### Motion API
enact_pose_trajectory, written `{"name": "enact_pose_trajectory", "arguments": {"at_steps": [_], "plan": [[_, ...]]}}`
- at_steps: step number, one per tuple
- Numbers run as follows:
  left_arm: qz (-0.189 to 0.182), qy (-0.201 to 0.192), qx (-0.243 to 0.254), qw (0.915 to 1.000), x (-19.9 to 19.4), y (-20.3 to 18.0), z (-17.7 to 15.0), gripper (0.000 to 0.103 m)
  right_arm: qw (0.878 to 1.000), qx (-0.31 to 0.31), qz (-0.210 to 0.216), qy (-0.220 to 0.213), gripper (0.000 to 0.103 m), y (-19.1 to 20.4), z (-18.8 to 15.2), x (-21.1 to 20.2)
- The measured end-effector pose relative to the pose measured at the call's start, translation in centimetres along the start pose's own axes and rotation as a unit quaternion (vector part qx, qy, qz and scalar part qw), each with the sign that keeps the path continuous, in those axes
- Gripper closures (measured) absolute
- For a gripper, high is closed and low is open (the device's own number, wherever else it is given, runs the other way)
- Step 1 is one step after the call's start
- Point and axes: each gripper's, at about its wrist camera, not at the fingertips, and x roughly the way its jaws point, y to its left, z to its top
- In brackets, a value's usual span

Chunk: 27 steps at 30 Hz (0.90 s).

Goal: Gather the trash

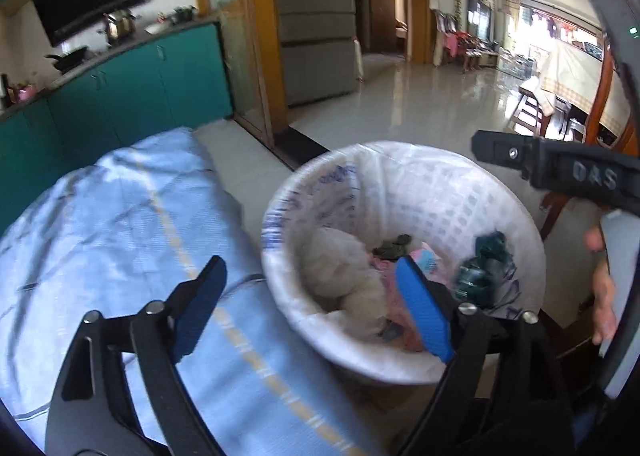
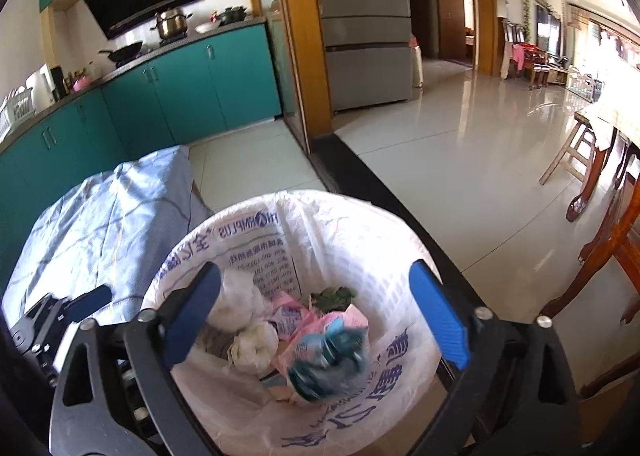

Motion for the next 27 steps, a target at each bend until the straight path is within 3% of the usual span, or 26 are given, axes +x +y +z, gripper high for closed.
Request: {"name": "enact_pose_trajectory", "arguments": {"at_steps": [4,8,10,14,16,19,23,27], "plan": [[0.070,-0.038,-0.002,0.9968,-3.8,3.7,-0.9,0.010,0.999,0.010,-0.010,-0.035,0.006,0.5,0.4,-0.9],[0.114,-0.063,-0.038,0.9908,-7.4,8.4,-2.0,0.007,0.993,-0.007,-0.033,-0.113,0.004,2.6,-0.8,-3.3],[0.130,-0.070,-0.056,0.9875,-9.4,10.9,-3.3,0.005,0.991,-0.010,-0.035,-0.132,0.004,3.6,-2.3,-4.2],[0.158,-0.071,-0.075,0.9820,-13.7,14.4,-6.6,0.005,0.990,-0.002,-0.031,-0.137,0.004,6.1,-6.3,-6.3],[0.178,-0.066,-0.079,0.9786,-16.8,15.2,-8.1,0.004,0.993,0.014,-0.013,-0.119,0.004,7.1,-8.3,-8.1],[0.170,-0.077,-0.088,0.9785,-21.5,15.2,-9.3,0.004,0.991,0.008,-0.003,-0.137,0.004,9.2,-9.8,-13.0],[0.170,-0.094,-0.072,0.9783,-26.3,14.4,-9.5,0.003,0.986,-0.069,-0.033,-0.146,0.004,13.1,-8.0,-17.2],[0.180,-0.108,-0.067,0.9755,-28.6,14.1,-8.8,0.003,0.985,-0.075,-0.019,-0.157,0.003,15.6,-7.0,-20.5]]}}
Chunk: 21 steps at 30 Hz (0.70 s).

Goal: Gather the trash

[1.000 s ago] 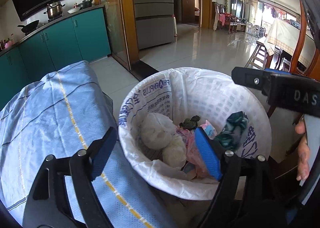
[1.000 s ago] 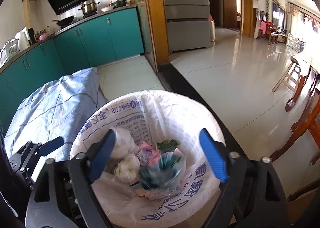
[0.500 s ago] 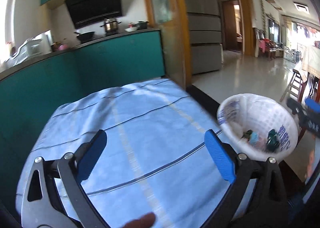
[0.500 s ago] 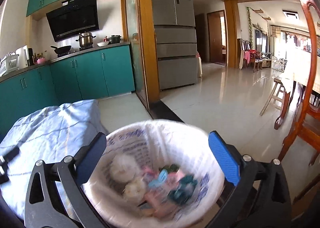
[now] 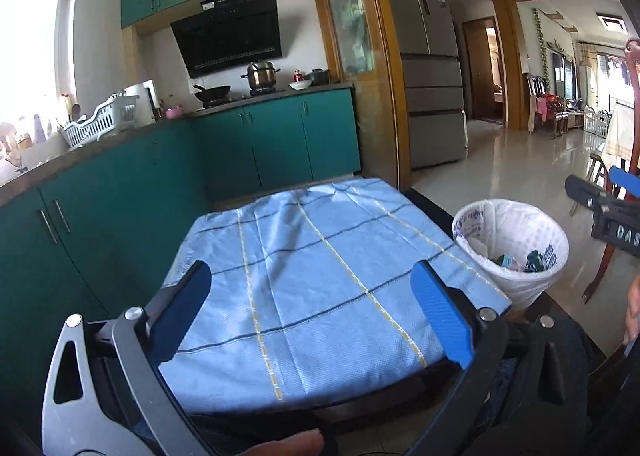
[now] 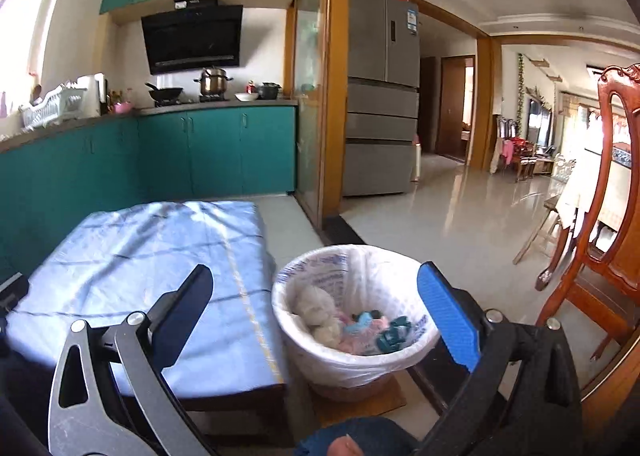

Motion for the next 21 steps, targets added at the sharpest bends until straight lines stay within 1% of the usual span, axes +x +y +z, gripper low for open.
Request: {"name": "enact_pose_trajectory", "arguments": {"at_steps": [3,8,14,21], "plan": [[-0.008,-0.007,0.004,0.9999,-0.5,-0.2,0.4,0.003,1.000,-0.004,0.029,-0.004,0.003,1.6,0.4,-1.2],[-0.013,-0.004,0.003,0.9999,-0.4,-0.3,0.8,0.003,0.999,-0.044,0.010,-0.007,0.003,3.7,0.2,-1.8],[-0.011,-0.004,0.003,0.9999,-0.3,-0.5,0.9,0.003,0.999,-0.035,0.014,-0.001,0.003,3.1,0.4,-1.4],[-0.012,-0.003,0.002,0.9999,-0.3,-0.7,1.0,0.003,1.000,-0.026,0.005,-0.004,0.003,2.4,0.3,-2.0]]}}
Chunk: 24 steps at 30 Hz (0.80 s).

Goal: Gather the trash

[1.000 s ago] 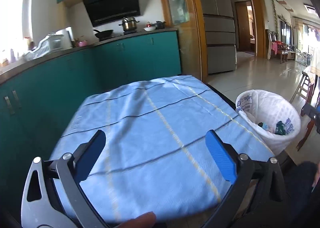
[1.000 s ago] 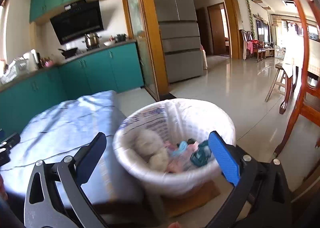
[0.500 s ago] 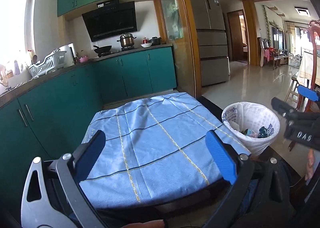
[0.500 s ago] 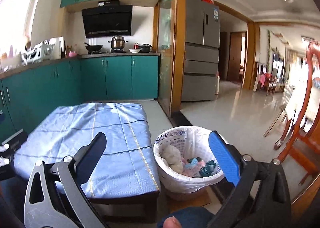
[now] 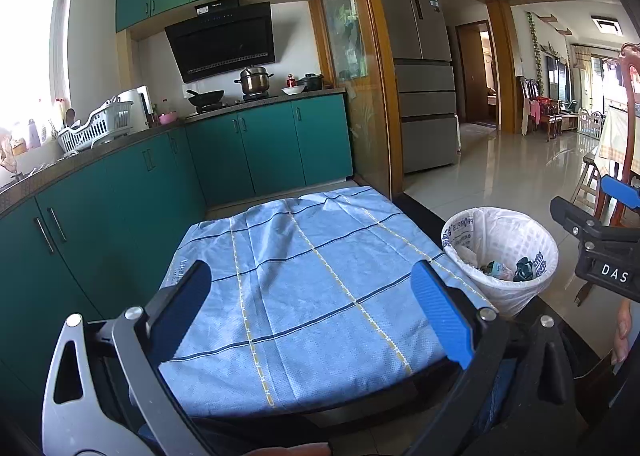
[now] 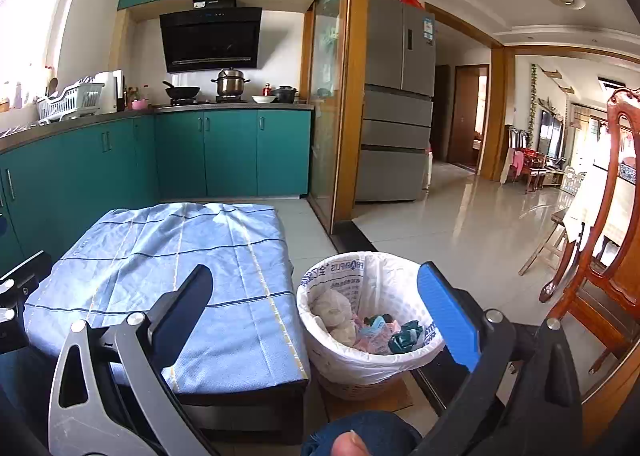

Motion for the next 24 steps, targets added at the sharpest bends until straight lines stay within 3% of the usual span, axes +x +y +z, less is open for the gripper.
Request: {"name": "enact_pose_trajectory", "arguments": {"at_steps": [24], "plan": [[-0.008,0.012,0.001,0.9999,0.39,-0.34,-0.31,0.003,1.000,-0.009,-0.005,-0.002,0.003,0.60,-0.48,-0.63]]}}
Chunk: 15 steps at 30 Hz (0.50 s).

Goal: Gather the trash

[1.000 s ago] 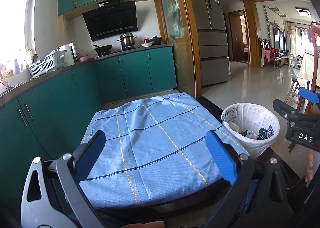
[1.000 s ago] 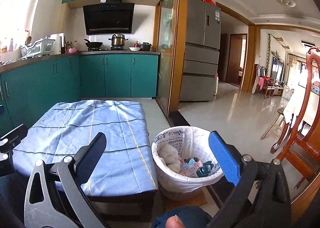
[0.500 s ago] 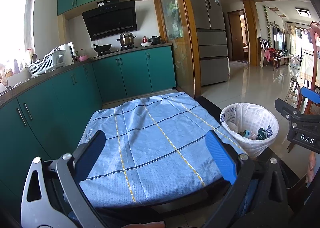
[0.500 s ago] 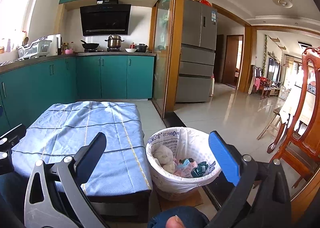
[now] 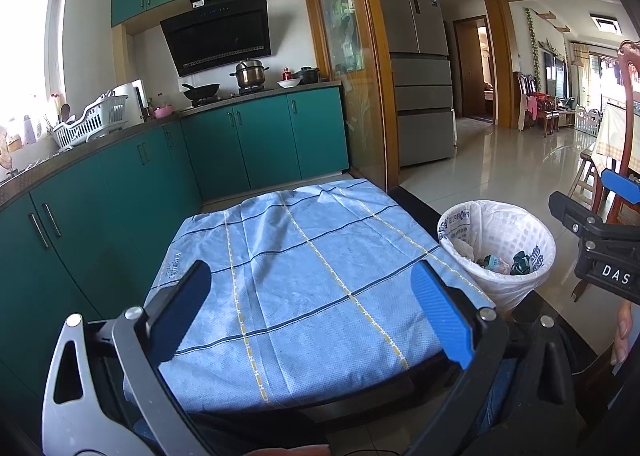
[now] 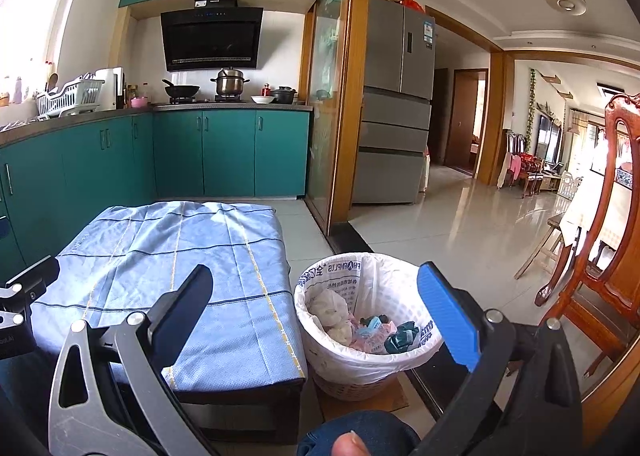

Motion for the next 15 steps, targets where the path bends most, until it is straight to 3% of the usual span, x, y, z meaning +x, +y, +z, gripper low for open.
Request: {"name": "enact_pose_trajectory", "arguments": {"at_steps": [15], "plan": [[-0.006,0.008,0.000,0.9999,0.93,-0.38,-0.24,0.003,1.000,0.006,-0.004,0.007,0.003,-0.57,0.31,0.81]]}}
